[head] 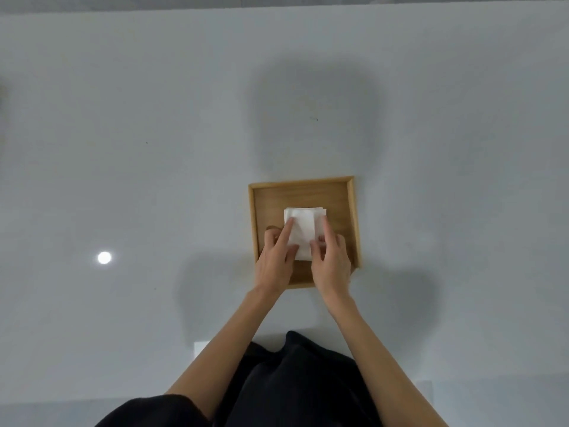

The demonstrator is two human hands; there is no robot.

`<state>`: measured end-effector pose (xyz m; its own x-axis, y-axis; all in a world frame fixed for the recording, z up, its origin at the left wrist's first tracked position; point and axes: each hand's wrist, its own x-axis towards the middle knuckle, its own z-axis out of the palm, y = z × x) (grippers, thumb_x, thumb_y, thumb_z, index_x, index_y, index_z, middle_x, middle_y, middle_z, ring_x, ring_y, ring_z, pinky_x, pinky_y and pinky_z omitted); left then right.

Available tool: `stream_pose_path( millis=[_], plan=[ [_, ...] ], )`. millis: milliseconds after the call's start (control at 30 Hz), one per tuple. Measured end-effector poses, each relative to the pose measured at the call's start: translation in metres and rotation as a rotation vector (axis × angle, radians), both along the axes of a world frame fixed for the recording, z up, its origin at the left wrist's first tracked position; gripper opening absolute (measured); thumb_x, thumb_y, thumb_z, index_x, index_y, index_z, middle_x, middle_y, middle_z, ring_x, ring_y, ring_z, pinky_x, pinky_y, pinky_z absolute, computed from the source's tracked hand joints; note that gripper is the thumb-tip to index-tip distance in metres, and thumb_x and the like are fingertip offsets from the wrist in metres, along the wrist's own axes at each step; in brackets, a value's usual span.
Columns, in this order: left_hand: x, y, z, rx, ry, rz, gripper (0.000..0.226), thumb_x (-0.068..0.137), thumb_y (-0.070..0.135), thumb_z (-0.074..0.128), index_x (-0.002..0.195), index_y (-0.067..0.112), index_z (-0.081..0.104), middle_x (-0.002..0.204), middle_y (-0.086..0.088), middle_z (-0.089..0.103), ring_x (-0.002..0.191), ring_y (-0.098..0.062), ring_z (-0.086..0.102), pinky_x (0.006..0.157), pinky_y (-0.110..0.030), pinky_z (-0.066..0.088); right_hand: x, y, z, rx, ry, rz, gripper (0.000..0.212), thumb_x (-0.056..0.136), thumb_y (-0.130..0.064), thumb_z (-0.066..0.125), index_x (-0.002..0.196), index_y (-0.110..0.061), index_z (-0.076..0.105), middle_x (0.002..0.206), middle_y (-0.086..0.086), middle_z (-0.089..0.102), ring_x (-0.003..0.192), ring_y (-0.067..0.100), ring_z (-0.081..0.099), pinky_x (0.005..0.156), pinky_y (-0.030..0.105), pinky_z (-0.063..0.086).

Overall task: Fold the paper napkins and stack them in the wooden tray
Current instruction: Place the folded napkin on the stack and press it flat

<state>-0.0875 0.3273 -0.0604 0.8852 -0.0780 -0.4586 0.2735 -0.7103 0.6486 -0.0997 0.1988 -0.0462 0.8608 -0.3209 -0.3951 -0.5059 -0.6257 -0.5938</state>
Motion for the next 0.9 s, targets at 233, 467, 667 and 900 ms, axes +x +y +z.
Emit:
stream_pose_path(
  millis=[233,467,667,900],
  plan=[
    [-0.002,-0.008,0.009,0.002,-0.045,0.072,0.062,0.101,0.019,0.056,0.156,0.025,0.027,0.121,-0.002,0.050,0.095,-0.017,0.057,0.077,-0.036,0.057,0.005,-0.002,0.002,0.116,-0.025,-0.146,0.050,0.098,-0.012,0.063,0.145,-0.019,0.050,0.105,-0.001,0.068,0.095,0.010,0.062,0.078,0.011,0.047],
    [0.001,-0.012,0.006,-0.005,-0.032,0.089,0.054,0.101,0.021,0.056,0.150,0.027,0.034,0.123,0.001,0.052,0.101,-0.014,0.056,0.076,-0.022,0.047,0.005,-0.003,-0.005,0.020,-0.011,-0.098,0.045,0.100,-0.017,0.059,0.145,-0.020,0.050,0.115,0.000,0.067,0.101,0.011,0.062,0.067,0.005,0.037],
    [-0.002,-0.011,0.001,0.003,-0.067,0.062,0.060,0.101,0.019,0.056,0.153,0.027,0.028,0.132,-0.006,0.043,0.107,-0.013,0.050,0.084,-0.021,0.045,-0.003,-0.005,-0.009,-0.068,-0.025,-0.058,0.053,0.102,-0.030,0.058,0.151,-0.024,0.041,0.116,0.004,0.061,0.096,0.015,0.064,0.068,0.021,0.051],
    [-0.005,-0.007,-0.006,0.292,-0.280,-0.200,0.059,0.100,0.023,0.057,0.156,0.021,0.037,0.156,-0.024,0.037,0.114,-0.040,0.056,0.089,-0.045,0.055,-0.007,-0.018,-0.016,-0.358,-0.044,0.338,0.073,0.096,-0.020,0.066,0.158,-0.033,0.029,0.133,0.013,0.053,0.107,0.028,0.058,0.077,0.039,0.061]
  ],
)
